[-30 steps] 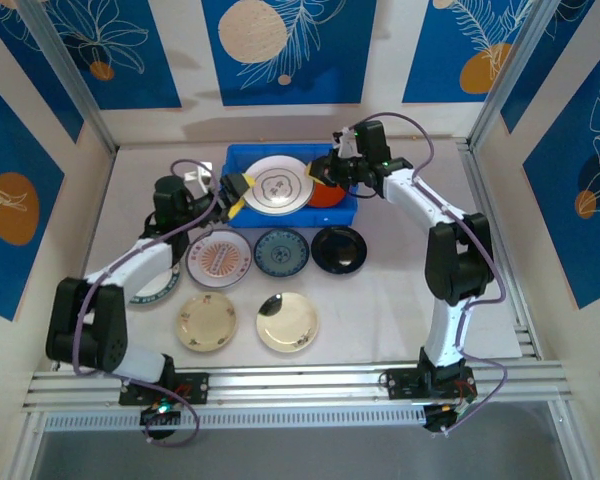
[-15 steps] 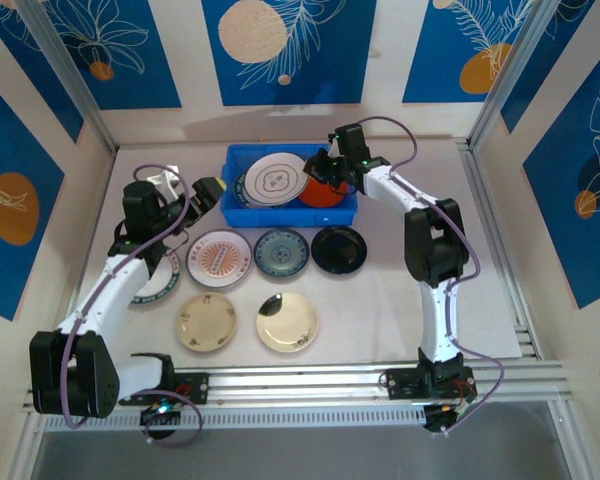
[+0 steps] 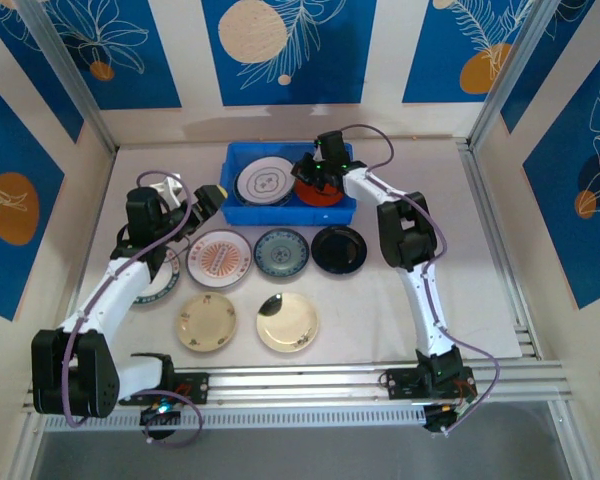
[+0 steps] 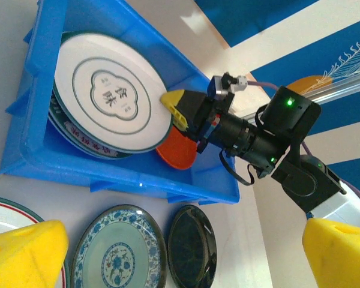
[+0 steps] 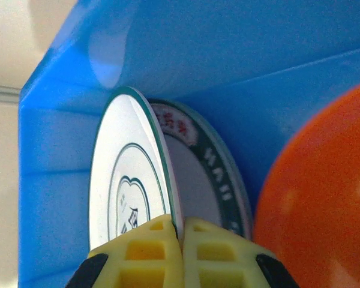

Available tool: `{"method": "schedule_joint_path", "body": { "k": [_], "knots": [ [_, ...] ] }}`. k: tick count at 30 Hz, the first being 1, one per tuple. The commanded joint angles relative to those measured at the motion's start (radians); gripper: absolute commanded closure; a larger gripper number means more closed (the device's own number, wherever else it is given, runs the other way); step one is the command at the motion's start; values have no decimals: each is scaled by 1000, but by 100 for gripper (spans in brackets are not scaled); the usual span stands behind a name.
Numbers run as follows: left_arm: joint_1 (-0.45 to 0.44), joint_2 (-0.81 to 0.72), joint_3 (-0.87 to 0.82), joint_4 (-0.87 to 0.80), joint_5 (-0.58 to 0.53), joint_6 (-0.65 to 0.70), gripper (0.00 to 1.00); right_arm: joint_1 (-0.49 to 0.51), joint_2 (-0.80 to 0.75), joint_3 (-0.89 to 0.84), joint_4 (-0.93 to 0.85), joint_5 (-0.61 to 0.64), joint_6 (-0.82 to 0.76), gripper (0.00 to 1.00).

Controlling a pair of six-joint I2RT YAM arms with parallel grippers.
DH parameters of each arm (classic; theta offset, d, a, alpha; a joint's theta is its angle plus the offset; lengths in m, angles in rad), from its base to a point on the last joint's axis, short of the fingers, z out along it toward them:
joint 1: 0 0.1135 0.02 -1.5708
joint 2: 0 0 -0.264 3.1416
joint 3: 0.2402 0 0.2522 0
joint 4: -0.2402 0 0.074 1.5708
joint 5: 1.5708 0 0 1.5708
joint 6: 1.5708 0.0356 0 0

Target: Place the plates into the plastic bin on the countertop

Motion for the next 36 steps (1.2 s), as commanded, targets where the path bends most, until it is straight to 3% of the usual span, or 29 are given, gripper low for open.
{"method": "schedule_joint_path", "body": {
  "k": [1,6,18,25,36],
  "knots": [
    [11,-8,-7,-4,7,22,0,18,36,115,-29,17,-25,100],
    [11,12,-8,4,13,20,0,39,82,235,-161,69,-86,98],
    [11,15,-9,-3,7,37,0,71,158,444,-400,183,-198,64],
    [11,12,-12,-3,2,42,0,70,218,564,-519,196,-209,59],
    [9,13,-24,18,0,37,0,74,200,575,-533,210,-239,60]
  ]
}}
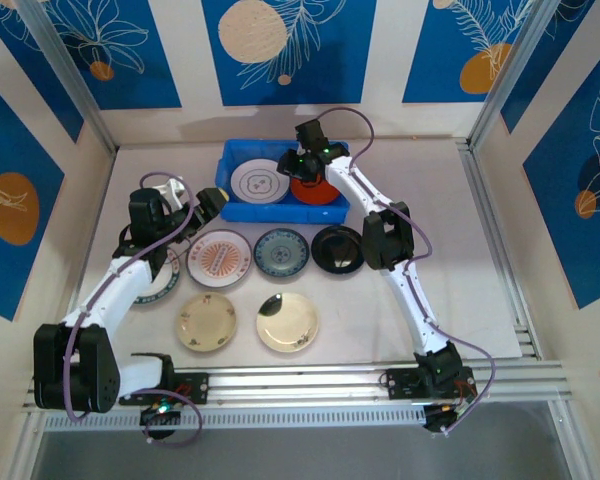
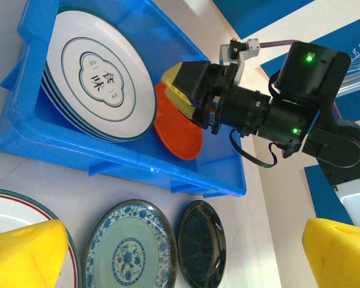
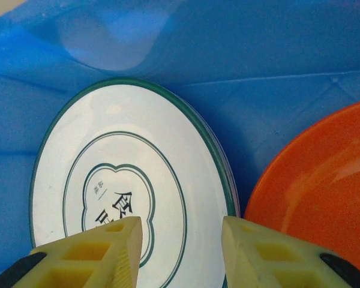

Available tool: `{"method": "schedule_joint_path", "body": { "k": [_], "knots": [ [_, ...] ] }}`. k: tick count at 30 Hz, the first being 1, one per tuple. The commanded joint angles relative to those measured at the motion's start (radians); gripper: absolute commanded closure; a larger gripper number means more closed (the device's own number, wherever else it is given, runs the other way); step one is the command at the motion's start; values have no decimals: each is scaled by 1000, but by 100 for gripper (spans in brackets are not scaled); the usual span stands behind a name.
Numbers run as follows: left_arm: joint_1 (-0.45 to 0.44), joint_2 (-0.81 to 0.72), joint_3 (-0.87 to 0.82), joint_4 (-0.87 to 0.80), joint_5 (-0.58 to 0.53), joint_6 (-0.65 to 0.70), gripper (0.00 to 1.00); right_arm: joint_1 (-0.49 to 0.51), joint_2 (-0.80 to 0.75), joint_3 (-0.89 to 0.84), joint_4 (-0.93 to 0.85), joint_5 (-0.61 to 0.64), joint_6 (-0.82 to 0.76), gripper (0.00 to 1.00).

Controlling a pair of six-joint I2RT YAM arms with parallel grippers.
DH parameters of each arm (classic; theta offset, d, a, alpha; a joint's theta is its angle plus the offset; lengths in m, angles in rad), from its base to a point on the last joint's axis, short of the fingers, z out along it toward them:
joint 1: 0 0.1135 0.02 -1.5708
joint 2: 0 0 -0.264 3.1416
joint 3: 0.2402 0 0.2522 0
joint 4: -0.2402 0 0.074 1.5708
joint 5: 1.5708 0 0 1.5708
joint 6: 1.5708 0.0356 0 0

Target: Place the plates into the plastic bin on the countertop

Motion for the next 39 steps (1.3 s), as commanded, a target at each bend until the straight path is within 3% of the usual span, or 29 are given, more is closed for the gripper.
{"method": "schedule_joint_path", "body": {
  "k": [1,10,20,27,33,39],
  "knots": [
    [8,-12,-17,17,0,15,0,8,-19,32,-22,10,-35,60],
    [-22,-39,-23,-18,-27,59,0,7,-310,-236,122,11,-116,61],
    [-105,-95,-31,-37,-64,89,0,6,-896,-899,240,54,-139,59],
    [-216,-87,-46,-24,-119,68,0,-36,-1219,-1288,182,23,-69,55],
    [-322,-46,-58,18,-149,57,0,-167,-1377,-1558,194,-80,44,64],
    [-382,33,-60,120,-155,23,1,-298,-1375,-1698,190,-160,63,64]
  ]
}}
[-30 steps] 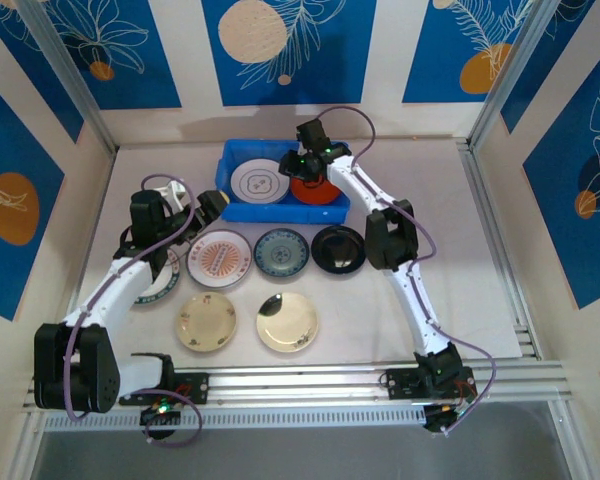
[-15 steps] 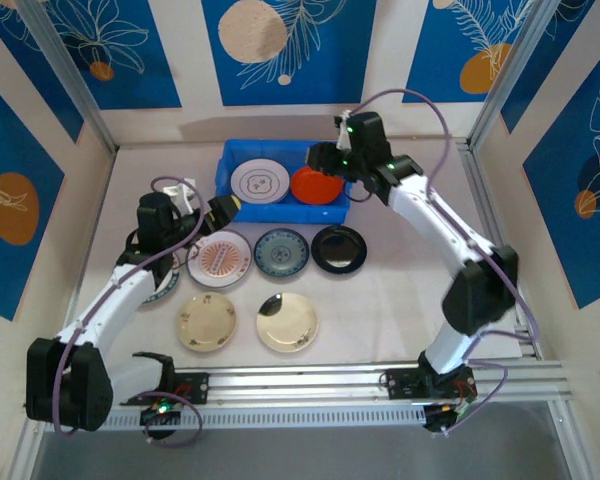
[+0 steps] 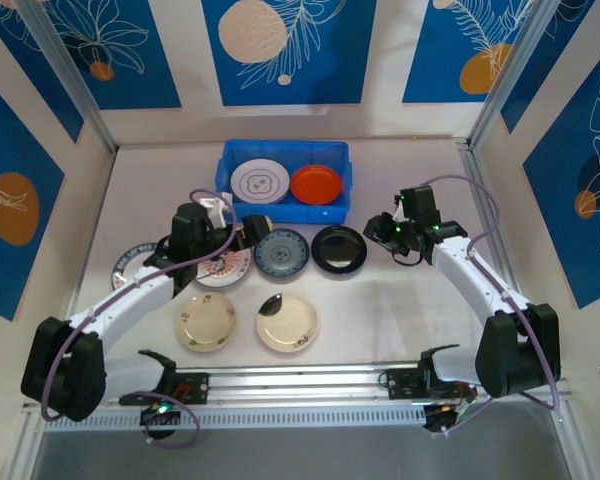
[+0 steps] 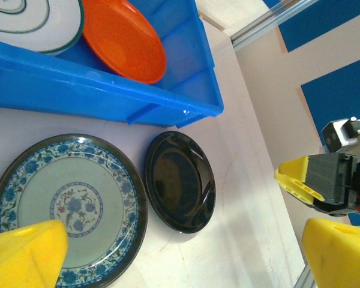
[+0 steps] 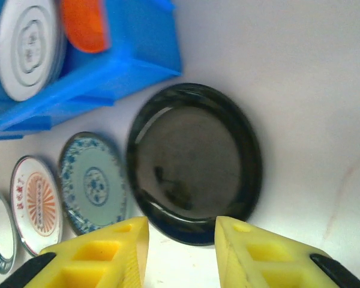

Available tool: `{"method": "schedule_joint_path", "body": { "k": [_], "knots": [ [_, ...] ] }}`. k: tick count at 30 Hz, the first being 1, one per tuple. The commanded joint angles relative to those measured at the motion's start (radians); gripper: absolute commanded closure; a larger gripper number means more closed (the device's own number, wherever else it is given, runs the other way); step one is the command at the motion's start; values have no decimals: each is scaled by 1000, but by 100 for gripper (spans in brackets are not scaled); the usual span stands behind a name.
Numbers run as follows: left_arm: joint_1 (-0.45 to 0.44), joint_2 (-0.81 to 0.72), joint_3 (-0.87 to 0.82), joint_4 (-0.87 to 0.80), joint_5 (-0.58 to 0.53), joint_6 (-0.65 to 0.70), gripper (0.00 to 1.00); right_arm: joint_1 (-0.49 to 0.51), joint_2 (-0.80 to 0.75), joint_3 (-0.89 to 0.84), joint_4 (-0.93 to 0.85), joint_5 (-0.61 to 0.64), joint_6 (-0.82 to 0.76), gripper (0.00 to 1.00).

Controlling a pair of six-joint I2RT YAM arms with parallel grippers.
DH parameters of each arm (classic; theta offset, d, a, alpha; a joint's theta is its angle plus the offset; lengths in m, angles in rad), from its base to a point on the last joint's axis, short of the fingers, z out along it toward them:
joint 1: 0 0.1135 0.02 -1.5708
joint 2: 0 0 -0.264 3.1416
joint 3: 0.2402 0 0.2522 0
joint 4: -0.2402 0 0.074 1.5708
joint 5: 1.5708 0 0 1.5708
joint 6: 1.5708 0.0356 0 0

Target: Place the plates into the plastic bin on the countertop

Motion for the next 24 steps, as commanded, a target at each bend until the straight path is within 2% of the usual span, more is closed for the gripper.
{"method": "schedule_joint_path", "body": {
  "k": [1,9,24],
  "knots": [
    [-33,47,3,96,-17,-24,1,-41,8,-36,-9,-85,23,63],
    [-67,189,47,217,28,-68,1,-65,157,-32,9,-124,-32,61],
    [-90,305,109,247,63,-70,2,-55,317,-22,82,-174,-34,65]
  ]
}}
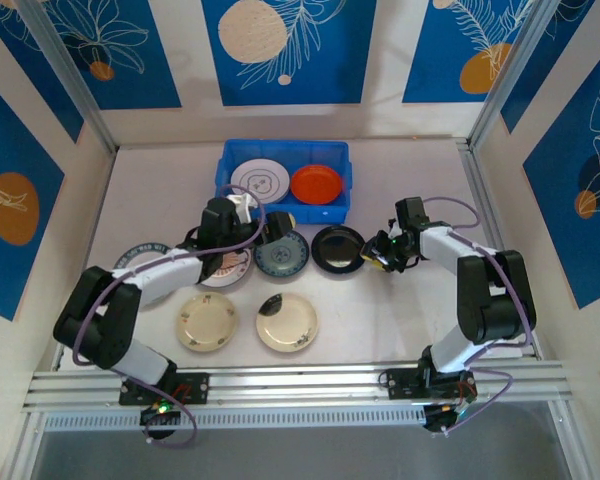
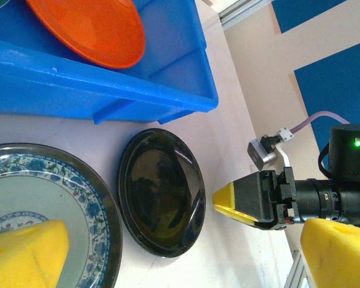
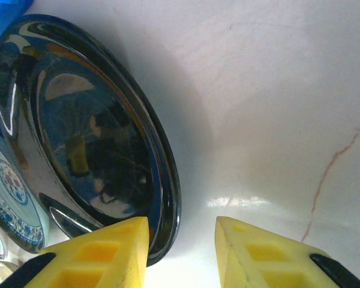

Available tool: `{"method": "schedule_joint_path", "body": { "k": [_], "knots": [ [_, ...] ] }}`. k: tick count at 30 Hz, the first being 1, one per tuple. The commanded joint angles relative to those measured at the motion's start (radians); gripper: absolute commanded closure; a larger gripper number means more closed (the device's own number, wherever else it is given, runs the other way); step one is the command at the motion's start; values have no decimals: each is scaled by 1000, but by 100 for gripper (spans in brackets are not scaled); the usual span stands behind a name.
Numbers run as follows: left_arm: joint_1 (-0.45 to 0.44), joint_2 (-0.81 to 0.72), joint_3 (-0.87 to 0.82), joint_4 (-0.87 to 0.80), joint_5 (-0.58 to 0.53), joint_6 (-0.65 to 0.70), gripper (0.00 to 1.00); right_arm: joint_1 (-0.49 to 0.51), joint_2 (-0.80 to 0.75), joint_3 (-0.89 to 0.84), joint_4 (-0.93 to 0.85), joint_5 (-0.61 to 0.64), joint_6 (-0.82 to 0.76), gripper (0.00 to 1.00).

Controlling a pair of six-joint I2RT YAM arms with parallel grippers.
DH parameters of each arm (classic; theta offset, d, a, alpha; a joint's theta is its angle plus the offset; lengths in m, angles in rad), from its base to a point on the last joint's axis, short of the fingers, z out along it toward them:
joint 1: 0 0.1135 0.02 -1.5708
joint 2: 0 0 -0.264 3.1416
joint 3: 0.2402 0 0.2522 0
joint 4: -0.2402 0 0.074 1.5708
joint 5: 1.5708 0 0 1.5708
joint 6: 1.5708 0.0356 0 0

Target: Place the plates into the plastic bin on the countertop

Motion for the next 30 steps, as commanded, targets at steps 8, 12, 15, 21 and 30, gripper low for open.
{"method": "schedule_joint_path", "body": {
  "k": [8,12,15,21,30],
  "knots": [
    [-41,88,71,-30,44,-4,3,13,84,41,59,-65,-10,68],
    [-53,106,110,-135,30,32,4,13,107,47,70,-68,-13,70],
    [-61,123,141,-212,19,58,4,13,121,53,76,-75,-11,73],
    [-74,157,191,-321,-5,91,5,7,138,53,94,-84,-8,78],
    [-90,170,238,-383,-29,121,7,-15,106,15,118,-108,-2,100]
  ]
}}
